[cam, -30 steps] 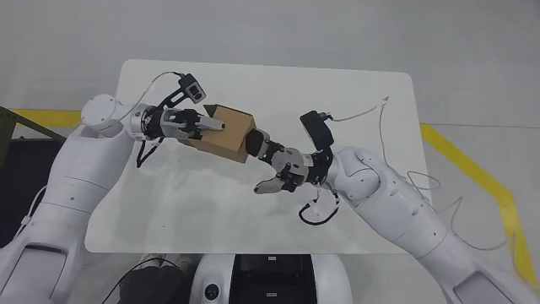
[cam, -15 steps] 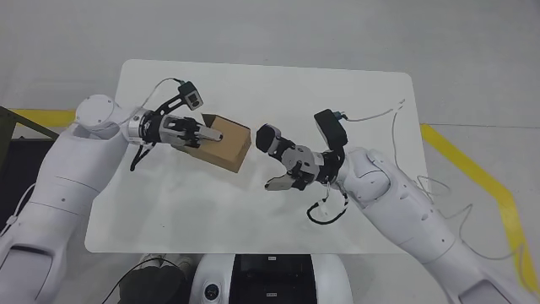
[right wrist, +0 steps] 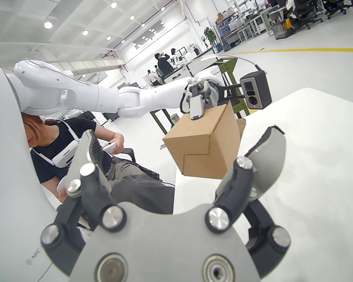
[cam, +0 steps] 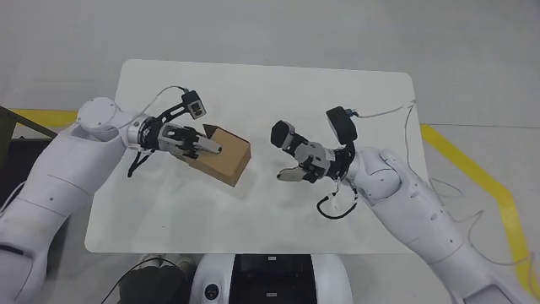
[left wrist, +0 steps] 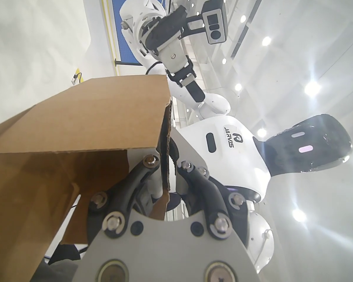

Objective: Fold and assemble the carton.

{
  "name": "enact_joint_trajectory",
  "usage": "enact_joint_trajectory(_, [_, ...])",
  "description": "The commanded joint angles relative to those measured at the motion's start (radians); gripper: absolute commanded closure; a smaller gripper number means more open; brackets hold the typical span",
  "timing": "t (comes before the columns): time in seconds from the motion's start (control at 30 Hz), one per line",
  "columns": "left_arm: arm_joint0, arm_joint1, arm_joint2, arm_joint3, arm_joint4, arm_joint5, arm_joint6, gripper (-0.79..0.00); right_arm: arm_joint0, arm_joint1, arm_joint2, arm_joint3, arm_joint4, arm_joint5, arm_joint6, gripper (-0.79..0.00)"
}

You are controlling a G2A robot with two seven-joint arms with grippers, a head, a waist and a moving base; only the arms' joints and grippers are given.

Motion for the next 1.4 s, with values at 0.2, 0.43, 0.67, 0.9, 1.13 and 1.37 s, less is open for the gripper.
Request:
enact_joint_trajectory(0.2, [-0.088, 0.027, 0.089, 0.071, 0.011, -0.048, 0.0, 0.0, 0.003, 0.006, 0.028, 0.026, 0.023, 0.0, 0.03, -0.785])
enact_joint_trajectory(0.43, [-0.153, 0.004, 0.104, 0.104, 0.161, -0.12, 0.074, 0.0, -0.004, 0.013, 0.065, 0.027, 0.001, 0.0, 0.04, -0.785])
enact_joint_trajectory(0.67, [-0.166, -0.006, 0.106, -0.016, 0.46, -0.095, 0.338, 0.0, -0.028, 0.015, 0.094, 0.019, -0.035, 0.018, 0.025, -0.785])
enact_joint_trajectory(0.9, [-0.156, -0.014, 0.13, -0.165, 0.773, 0.034, 0.529, 0.0, -0.045, 0.015, 0.114, 0.007, -0.075, 0.049, 0.012, -0.785])
enact_joint_trajectory(1.13, [-0.163, -0.032, 0.191, -0.272, 1.003, 0.139, 0.498, 0.0, -0.069, 0.018, 0.139, -0.006, -0.089, 0.068, 0.006, -0.785])
enact_joint_trajectory(1.37, [-0.201, -0.054, 0.233, -0.301, 1.128, 0.209, 0.39, 0.0, -0.093, 0.023, 0.165, -0.025, -0.079, 0.091, 0.012, -0.785])
